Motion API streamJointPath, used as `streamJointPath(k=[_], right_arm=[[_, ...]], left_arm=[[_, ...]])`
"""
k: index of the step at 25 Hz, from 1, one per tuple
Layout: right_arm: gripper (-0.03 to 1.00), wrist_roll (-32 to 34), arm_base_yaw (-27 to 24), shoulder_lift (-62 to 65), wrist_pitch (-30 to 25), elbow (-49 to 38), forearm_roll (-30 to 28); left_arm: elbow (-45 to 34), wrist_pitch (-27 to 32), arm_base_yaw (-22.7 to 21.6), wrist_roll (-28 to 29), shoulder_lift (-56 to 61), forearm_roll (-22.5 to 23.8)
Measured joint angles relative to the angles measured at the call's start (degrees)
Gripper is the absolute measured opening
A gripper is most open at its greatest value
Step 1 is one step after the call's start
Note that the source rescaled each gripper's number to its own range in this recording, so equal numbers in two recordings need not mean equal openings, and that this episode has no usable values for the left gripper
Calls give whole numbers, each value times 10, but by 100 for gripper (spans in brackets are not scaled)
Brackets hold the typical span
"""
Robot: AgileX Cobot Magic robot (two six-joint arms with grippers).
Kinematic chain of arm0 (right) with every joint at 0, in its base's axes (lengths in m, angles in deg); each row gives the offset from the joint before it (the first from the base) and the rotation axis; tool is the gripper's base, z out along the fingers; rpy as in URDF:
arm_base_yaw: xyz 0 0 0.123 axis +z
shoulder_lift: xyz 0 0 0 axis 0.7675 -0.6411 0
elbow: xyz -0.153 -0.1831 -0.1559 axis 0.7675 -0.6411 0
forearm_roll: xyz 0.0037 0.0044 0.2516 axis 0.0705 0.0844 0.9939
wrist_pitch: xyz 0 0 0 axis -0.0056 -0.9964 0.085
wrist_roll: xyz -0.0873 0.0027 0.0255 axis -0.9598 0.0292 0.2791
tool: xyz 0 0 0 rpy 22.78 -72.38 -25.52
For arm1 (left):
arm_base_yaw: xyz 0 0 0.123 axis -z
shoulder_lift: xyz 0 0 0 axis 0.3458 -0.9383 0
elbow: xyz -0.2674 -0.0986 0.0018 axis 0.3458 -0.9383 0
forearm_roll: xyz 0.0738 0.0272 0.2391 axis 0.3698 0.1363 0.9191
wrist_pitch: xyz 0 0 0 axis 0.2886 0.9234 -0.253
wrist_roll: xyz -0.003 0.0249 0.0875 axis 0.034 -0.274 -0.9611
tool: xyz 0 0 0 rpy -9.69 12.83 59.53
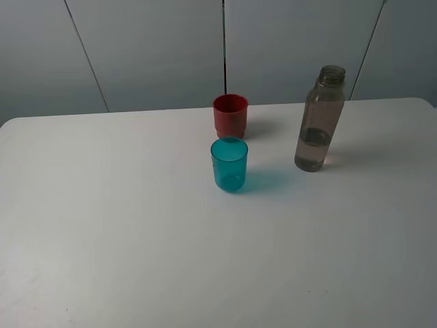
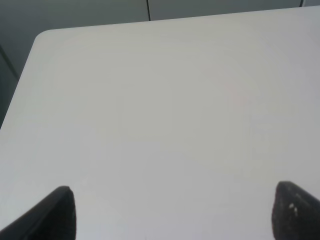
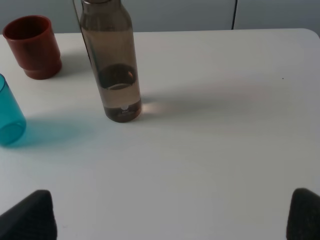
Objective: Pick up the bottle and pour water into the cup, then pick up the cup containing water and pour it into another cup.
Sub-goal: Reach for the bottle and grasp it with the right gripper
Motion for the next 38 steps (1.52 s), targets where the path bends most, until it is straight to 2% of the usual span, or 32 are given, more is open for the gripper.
streamJointPath(k=[38], right_arm=[[100, 4, 1, 0, 1, 0, 0]], left_arm=[[0, 0, 0, 0, 0, 0]])
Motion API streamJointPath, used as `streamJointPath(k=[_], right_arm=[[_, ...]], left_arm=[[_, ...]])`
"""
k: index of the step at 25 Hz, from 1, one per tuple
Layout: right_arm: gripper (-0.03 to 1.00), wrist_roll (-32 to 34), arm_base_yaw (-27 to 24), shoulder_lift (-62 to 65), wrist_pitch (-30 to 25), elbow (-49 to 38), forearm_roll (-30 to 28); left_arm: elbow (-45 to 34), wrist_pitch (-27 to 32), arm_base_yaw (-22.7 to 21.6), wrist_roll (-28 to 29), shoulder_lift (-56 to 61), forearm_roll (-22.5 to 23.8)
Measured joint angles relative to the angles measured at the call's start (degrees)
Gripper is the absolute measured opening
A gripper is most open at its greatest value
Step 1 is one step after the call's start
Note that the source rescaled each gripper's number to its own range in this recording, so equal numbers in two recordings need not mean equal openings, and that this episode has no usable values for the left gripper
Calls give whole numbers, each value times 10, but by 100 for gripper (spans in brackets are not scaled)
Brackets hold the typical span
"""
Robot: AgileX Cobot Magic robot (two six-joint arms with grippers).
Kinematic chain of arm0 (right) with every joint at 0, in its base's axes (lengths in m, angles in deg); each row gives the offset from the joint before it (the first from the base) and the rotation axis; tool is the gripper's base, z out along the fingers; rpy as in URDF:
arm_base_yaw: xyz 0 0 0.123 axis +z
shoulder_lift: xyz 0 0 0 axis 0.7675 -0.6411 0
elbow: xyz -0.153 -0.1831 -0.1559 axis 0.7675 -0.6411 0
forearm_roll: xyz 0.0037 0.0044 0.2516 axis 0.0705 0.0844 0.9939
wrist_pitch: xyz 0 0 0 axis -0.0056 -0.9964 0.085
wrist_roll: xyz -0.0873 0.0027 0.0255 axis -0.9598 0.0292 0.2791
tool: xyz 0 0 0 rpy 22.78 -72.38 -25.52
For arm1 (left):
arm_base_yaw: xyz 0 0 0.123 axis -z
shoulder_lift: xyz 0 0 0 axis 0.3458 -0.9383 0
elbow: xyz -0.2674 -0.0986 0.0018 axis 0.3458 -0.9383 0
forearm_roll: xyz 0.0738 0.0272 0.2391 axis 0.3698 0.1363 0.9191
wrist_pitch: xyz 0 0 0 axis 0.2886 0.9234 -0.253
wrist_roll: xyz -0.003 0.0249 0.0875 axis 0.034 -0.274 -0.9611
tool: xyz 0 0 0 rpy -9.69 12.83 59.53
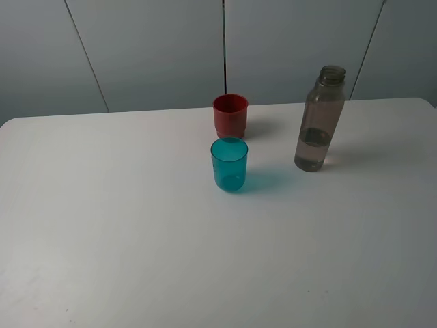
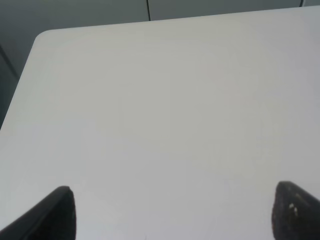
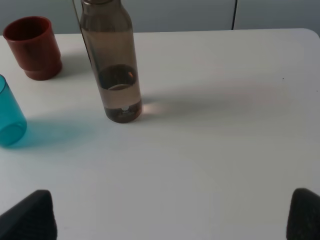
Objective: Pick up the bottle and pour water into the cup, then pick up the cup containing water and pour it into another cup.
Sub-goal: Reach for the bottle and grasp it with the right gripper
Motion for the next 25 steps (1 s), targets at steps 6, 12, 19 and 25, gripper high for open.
streamJointPath(k=[6, 12, 19, 25], right_arm=[[100, 1, 3, -113, -24, 28, 0], [100, 2, 3, -319, 84, 91, -3], [100, 5, 63, -500, 348, 101, 27], [100, 21, 150, -546, 556, 37, 25]], left_arm=[[0, 0, 0, -1, 0, 0], [0, 0, 0, -1, 0, 0], [0, 0, 0, -1, 0, 0], [0, 0, 0, -1, 0, 0]])
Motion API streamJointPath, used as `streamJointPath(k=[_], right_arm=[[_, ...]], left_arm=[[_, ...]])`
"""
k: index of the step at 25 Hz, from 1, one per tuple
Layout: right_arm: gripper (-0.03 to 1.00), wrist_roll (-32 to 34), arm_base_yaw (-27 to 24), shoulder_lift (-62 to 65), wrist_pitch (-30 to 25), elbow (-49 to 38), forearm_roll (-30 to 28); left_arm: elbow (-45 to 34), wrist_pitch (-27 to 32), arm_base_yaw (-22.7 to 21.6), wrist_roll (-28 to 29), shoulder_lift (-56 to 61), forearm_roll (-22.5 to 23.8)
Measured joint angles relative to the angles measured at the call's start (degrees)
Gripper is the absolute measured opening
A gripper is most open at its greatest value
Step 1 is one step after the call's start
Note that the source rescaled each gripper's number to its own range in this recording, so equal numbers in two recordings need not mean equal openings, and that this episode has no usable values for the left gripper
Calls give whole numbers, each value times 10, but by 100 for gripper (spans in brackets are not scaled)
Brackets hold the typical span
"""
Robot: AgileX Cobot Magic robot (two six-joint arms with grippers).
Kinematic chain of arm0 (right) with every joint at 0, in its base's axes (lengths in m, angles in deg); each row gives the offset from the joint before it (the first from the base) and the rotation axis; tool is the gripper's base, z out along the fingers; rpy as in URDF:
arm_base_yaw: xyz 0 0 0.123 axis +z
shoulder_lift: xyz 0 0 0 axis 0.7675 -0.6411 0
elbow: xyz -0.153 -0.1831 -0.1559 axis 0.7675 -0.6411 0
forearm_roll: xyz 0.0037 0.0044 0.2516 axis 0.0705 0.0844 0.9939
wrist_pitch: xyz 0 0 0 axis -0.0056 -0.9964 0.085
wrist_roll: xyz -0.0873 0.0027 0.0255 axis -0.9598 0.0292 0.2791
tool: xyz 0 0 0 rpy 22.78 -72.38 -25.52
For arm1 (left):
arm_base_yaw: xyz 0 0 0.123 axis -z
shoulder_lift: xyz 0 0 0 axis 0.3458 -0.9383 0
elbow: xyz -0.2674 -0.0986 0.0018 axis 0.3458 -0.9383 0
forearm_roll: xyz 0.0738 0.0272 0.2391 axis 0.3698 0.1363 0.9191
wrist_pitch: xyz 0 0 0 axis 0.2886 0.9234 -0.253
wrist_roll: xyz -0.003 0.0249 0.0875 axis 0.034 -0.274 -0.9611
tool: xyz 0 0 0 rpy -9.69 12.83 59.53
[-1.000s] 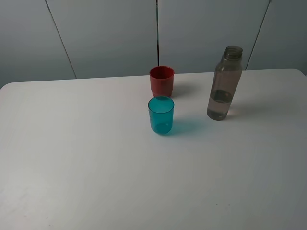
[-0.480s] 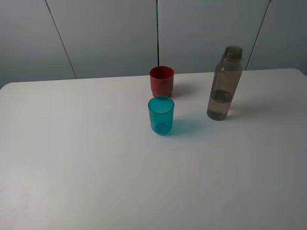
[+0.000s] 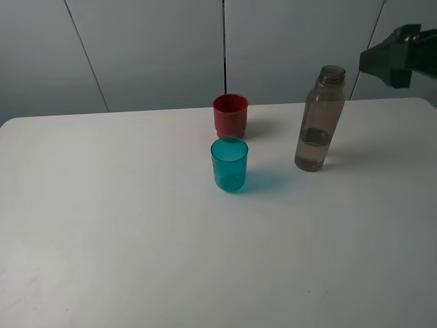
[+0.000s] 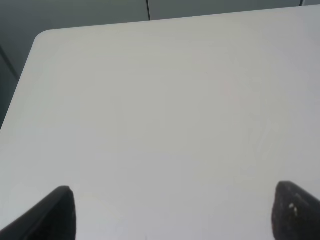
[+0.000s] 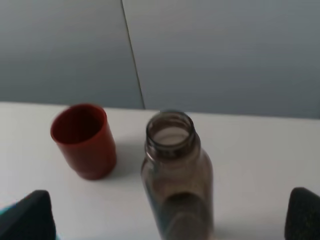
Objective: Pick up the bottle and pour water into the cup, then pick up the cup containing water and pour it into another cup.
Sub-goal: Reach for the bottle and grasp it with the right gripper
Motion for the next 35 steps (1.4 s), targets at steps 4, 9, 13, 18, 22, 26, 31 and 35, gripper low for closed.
streamJointPath(k=[4, 9, 13, 18, 22, 26, 31, 35], right_arm=[[100, 42, 10, 0, 130, -85, 2], [100, 44, 14, 0, 169, -125, -3], [100, 47, 14, -1, 225, -165, -8], [100, 49, 14, -34, 340, -229, -30], [100, 49, 14, -112, 492, -263, -59], [100, 43, 14, -200, 551, -261, -51], [100, 50, 14, -337, 670, -237, -26], [100, 62, 14, -434, 748, -208, -39]], left_arm=[[0, 0, 0, 0, 0, 0], [0, 0, 0, 0, 0, 0], [0, 0, 0, 0, 0, 0], [0, 0, 0, 0, 0, 0], [0, 0, 0, 0, 0, 0], [0, 0, 0, 0, 0, 0], [0, 0, 0, 0, 0, 0], [0, 0, 0, 0, 0, 0]])
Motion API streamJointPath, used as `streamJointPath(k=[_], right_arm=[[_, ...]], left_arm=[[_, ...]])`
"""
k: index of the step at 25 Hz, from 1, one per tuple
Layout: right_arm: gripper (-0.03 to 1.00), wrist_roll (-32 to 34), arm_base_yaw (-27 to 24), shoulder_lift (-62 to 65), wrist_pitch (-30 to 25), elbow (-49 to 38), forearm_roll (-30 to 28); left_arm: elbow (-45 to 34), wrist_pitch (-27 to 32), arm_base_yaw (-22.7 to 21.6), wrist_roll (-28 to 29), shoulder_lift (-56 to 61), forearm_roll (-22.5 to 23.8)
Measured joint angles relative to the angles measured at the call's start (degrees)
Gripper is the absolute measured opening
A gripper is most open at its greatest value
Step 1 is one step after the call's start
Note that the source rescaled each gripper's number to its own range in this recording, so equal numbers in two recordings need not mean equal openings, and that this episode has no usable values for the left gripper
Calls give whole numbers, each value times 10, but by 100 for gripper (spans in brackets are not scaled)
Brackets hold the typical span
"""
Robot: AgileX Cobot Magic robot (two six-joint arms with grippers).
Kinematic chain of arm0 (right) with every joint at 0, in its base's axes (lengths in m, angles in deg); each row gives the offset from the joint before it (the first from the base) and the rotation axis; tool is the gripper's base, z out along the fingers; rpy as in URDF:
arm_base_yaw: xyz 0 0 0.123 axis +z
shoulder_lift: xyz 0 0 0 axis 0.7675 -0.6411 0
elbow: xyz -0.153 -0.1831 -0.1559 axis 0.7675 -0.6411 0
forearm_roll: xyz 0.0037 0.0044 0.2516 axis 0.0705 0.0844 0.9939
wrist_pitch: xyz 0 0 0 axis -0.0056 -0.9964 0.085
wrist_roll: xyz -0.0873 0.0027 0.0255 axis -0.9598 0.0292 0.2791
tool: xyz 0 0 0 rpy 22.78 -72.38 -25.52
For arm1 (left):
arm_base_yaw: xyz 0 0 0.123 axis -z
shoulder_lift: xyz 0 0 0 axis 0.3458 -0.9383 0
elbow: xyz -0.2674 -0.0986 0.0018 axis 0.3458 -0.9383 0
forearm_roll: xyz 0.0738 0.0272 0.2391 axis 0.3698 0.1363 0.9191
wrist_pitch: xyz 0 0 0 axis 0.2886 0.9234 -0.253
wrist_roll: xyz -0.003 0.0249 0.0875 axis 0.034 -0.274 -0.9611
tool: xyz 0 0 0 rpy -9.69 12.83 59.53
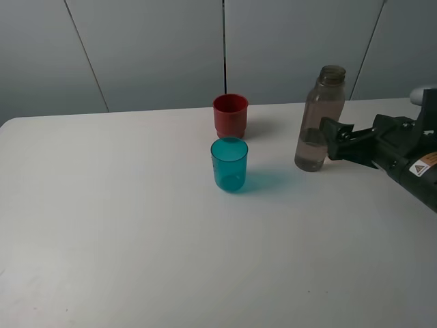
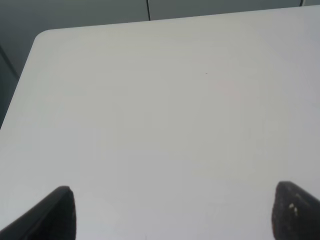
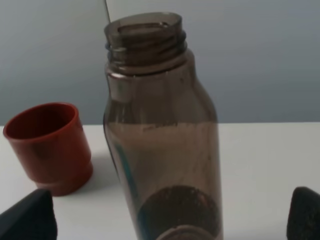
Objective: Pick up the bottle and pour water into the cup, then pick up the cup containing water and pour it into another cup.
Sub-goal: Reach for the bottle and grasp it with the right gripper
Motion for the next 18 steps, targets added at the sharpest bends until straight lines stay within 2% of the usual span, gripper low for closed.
streamJointPath(k=[6, 18], right_arm=[[100, -16, 0, -90, 10, 34, 11], [100, -66, 0, -145, 16, 134, 36]], left_arm=[[0, 0, 0, 0, 0, 0], [0, 0, 0, 0, 0, 0]])
